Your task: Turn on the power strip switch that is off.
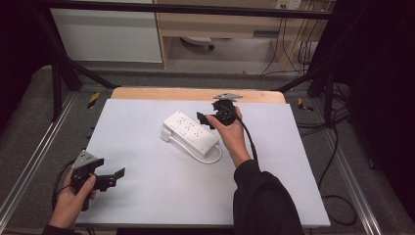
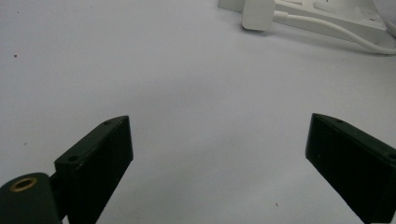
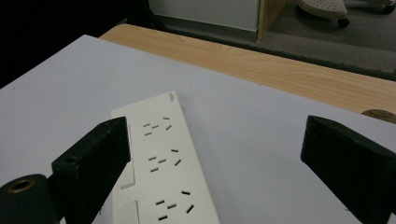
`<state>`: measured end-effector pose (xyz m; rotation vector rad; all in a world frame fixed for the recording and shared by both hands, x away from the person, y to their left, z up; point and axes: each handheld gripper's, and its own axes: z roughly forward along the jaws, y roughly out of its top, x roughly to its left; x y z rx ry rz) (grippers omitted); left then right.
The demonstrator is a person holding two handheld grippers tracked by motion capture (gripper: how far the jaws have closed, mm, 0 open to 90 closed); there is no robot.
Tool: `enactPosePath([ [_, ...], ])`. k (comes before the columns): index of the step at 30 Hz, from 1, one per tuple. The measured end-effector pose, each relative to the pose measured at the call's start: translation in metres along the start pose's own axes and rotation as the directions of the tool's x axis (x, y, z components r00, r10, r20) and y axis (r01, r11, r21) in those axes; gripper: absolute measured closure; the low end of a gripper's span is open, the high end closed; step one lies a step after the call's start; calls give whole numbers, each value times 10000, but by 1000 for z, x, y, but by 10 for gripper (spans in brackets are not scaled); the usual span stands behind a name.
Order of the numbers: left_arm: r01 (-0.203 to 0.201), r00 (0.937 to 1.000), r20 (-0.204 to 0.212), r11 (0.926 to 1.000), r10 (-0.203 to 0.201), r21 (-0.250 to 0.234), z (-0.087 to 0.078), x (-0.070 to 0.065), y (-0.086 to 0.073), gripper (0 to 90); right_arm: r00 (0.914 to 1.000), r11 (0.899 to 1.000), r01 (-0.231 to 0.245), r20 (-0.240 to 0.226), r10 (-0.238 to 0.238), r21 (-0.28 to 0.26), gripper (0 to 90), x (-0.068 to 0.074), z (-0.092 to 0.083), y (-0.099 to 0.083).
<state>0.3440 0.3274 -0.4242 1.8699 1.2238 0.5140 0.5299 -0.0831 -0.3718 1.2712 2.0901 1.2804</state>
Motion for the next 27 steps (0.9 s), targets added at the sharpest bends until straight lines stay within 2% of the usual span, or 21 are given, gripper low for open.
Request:
enactPosePath([
  [18,-22,10000,13,10000,22,4,0,0,0,75,9999,9998,-132,52,132,146,94,7,20,-1],
  [27,11,10000,-21,10000,-11,-14,0,1,0,75,10000,9995,-9,26,8,317,117,11,27,-4],
])
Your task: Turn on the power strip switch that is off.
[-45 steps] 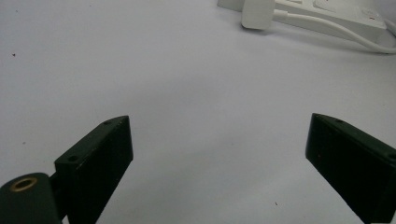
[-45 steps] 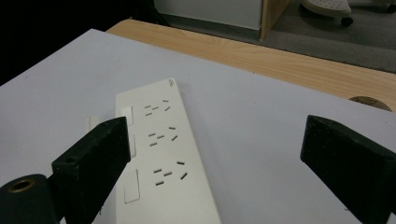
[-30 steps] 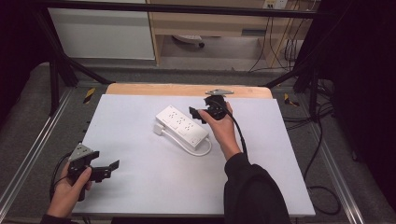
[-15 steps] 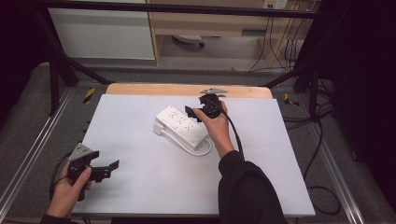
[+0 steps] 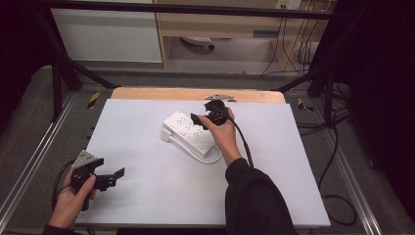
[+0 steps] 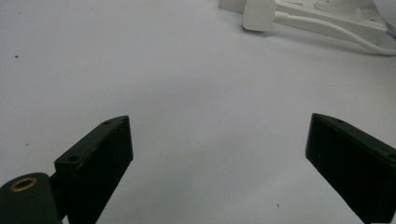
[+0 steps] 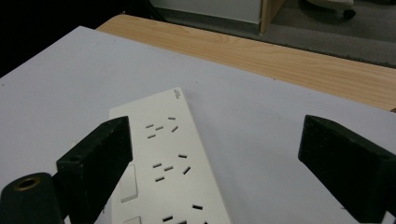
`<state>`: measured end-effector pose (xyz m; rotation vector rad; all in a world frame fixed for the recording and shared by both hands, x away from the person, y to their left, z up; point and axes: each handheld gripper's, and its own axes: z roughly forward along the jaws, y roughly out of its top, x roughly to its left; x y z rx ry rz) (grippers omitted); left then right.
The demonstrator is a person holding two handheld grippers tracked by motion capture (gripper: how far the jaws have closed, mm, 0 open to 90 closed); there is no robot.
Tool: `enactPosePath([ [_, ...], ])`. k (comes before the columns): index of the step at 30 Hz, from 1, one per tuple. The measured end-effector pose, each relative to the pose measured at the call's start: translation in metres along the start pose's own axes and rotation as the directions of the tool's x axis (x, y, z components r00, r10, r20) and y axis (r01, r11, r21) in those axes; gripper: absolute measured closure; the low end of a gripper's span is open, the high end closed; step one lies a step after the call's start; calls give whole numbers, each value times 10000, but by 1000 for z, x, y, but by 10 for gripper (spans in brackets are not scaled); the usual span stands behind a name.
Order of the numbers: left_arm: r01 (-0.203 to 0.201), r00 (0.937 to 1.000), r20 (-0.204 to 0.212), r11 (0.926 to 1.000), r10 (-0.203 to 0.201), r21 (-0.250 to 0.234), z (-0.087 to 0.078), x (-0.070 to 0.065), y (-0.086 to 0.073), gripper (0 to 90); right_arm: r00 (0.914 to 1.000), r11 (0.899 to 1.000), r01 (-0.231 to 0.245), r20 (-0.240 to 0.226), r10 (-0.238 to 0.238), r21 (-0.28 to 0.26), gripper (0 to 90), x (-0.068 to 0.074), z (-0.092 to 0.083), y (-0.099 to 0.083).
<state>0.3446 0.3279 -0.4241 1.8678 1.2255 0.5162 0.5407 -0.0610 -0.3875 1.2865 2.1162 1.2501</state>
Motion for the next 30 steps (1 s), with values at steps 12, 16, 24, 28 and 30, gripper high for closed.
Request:
enactPosePath([
  [12,12,10000,3,10000,-12,-2,0,0,0,75,9983,9991,421,-408,-418,71,449,11,8,-5],
  [16,29,10000,6,10000,-29,-25,0,1,0,75,9965,9984,559,-633,-550,111,573,17,13,-9],
  [24,33,10000,17,10000,-33,-28,0,1,0,75,9929,9957,928,-750,-923,30,753,25,20,-16],
  [28,36,10000,16,10000,-36,-26,0,1,0,75,9914,9949,1002,-836,-1006,-84,819,27,22,-18],
  [30,41,10000,18,10000,-41,-36,0,1,0,75,9901,9941,1083,-893,-1085,-73,846,28,23,-19],
])
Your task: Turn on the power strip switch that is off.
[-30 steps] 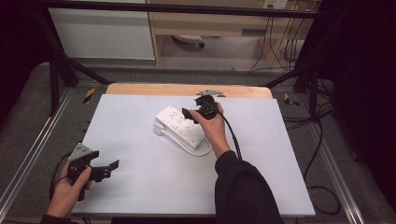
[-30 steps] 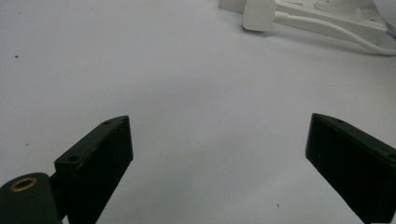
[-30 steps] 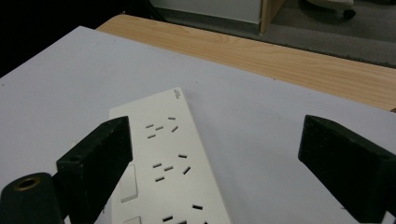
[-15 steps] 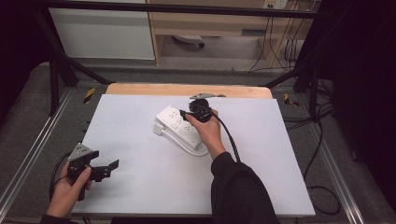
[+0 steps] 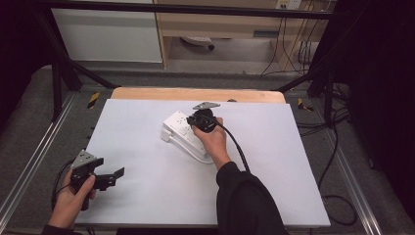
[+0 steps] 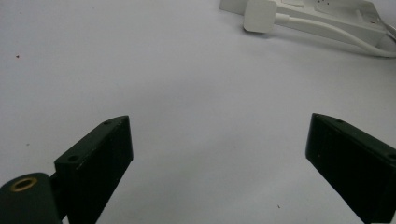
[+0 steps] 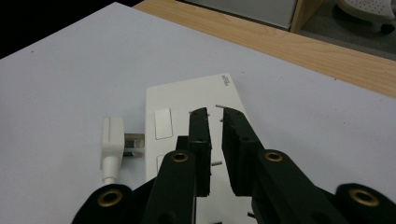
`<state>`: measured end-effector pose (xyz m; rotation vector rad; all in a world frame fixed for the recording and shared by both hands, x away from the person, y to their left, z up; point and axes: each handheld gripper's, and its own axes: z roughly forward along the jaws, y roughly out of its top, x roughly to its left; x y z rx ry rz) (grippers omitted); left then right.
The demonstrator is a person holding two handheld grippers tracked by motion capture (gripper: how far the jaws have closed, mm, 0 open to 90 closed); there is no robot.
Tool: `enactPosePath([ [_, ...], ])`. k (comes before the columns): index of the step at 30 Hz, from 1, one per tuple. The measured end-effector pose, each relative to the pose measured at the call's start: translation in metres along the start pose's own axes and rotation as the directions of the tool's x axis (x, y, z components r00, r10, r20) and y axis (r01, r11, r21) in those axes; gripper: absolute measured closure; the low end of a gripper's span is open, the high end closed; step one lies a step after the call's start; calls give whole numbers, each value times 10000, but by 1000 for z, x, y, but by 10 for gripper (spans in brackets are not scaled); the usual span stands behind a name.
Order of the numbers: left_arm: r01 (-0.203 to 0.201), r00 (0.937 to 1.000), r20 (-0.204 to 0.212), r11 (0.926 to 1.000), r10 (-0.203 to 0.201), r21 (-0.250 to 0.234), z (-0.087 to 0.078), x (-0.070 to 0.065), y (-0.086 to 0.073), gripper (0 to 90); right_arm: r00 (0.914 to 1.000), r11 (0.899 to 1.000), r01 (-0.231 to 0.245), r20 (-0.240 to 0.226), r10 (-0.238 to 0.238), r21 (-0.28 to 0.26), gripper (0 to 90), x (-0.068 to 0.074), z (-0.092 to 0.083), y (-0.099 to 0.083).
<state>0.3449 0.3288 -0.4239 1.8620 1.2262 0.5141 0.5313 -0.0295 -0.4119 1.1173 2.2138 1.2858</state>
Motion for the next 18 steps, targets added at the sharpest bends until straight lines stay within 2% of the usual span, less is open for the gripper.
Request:
enactPosePath([
  [8,-2,10000,-16,10000,2,-17,0,0,0,75,9998,9998,175,-126,-175,46,900,3,4,-3],
  [18,-11,10000,-18,10000,11,-14,0,0,0,75,9997,9998,159,-212,-156,127,900,5,9,-6],
])
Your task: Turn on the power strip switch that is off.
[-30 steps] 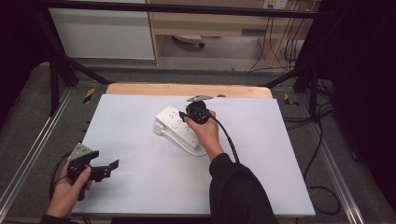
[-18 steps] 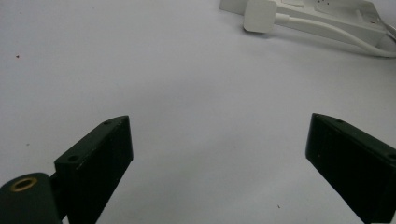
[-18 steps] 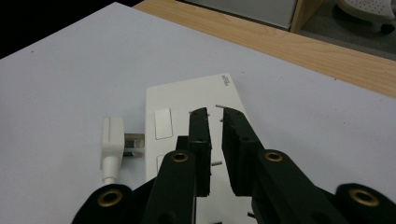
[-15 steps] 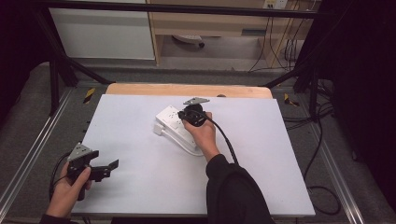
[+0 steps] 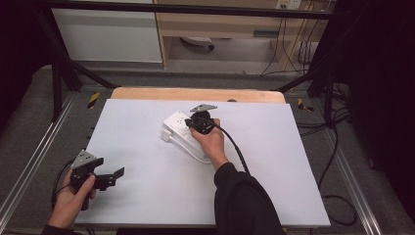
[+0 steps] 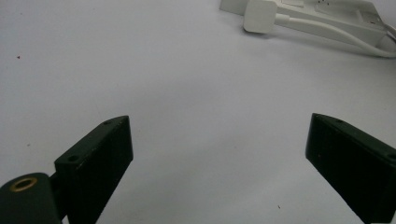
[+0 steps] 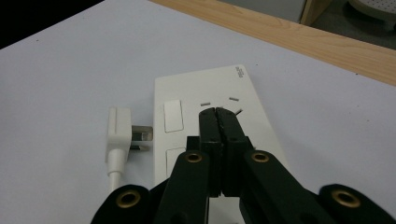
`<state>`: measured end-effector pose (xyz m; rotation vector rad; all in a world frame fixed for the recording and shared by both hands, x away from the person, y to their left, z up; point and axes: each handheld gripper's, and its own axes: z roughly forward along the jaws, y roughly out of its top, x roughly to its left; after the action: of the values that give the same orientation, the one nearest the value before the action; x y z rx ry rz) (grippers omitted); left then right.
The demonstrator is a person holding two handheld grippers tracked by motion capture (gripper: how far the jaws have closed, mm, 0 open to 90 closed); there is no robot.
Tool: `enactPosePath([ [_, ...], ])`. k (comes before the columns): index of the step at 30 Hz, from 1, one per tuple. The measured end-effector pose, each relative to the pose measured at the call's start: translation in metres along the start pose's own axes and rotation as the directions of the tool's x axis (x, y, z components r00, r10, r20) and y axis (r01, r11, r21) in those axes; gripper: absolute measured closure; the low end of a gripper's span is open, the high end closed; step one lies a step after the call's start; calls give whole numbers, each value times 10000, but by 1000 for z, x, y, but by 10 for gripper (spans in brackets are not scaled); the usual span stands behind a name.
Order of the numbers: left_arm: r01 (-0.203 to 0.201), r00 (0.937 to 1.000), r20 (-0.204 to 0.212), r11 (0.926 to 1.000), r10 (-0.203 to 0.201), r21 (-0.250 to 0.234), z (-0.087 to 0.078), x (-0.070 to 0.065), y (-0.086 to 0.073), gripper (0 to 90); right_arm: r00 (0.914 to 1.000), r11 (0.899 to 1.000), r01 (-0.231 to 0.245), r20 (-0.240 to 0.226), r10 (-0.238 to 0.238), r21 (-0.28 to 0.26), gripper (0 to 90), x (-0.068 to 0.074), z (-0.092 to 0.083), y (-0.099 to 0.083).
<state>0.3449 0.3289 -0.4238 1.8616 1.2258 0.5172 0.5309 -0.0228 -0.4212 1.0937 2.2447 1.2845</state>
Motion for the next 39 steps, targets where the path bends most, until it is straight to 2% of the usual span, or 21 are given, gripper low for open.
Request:
enactPosePath([
  [14,-9,10000,6,10000,9,12,0,0,0,75,9999,10000,39,-126,-38,57,900,8,7,-9],
  [21,-19,10000,11,10000,19,32,0,0,0,75,9995,9996,273,-188,-271,123,900,13,9,-14],
  [25,-6,10000,-1,10000,6,16,0,0,0,75,9998,9999,103,-178,-101,82,900,12,8,-17],
  [39,-22,10000,-7,10000,22,43,0,0,0,75,9999,10000,23,-152,-24,-7,900,7,2,-26],
])
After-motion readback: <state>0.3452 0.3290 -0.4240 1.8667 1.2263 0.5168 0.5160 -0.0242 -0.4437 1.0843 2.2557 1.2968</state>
